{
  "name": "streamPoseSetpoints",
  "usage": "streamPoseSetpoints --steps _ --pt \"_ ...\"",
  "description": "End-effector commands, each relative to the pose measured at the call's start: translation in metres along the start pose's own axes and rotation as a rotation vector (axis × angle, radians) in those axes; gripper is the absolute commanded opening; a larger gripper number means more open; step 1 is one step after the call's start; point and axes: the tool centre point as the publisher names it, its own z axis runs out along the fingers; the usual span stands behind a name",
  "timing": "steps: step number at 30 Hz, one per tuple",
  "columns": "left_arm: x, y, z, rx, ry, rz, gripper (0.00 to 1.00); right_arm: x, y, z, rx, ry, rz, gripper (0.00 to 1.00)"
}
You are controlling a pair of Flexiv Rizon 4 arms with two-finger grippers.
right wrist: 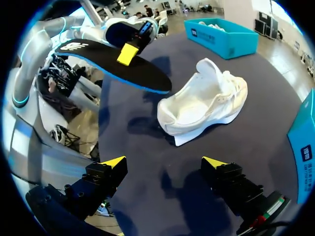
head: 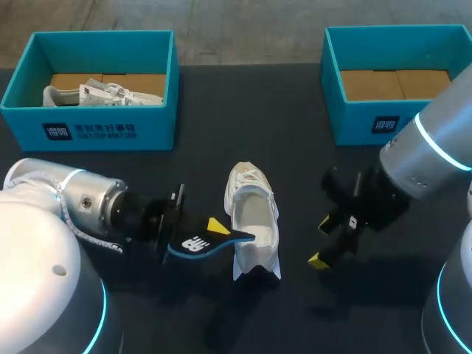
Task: Take the shoe out of the shoebox, open the shoe tongue, remove and reinsert the insole, then place the shoe into the shoebox
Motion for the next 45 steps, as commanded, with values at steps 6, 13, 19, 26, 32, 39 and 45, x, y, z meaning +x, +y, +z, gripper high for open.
streamPoseSetpoints --steps 6,13,19,26,32,39,45 --pt "0.003 0.01 0.009 -0.011 -0.04 -0.022 0.0 -0.008 0.005 0.036 -0.008 -0.027 -0.004 1.0" --pt "0.006 0.018 0.011 -0.022 -0.04 -0.047 0.0 -0.016 0.006 0.053 0.011 -0.042 -0.006 1.0" --pt "0.007 0.02 0.011 -0.023 -0.044 -0.063 0.0 -0.023 0.005 0.056 0.005 -0.1 0.016 1.0" --pt "0.006 0.024 0.007 -0.031 -0.056 -0.08 0.0 -0.03 0.007 0.066 0.007 -0.079 -0.003 1.0" --pt "0.008 0.026 0.006 -0.029 -0.054 -0.09 0.0 -0.034 0.011 0.072 0.028 -0.068 -0.004 1.0" --pt "0.007 0.026 0.005 -0.022 -0.064 -0.095 0.0 -0.036 0.01 0.074 0.039 -0.088 0.002 1.0" --pt "0.004 0.026 0.006 -0.008 -0.087 -0.102 0.0 -0.035 0.009 0.075 0.021 -0.1 0.007 1.0"
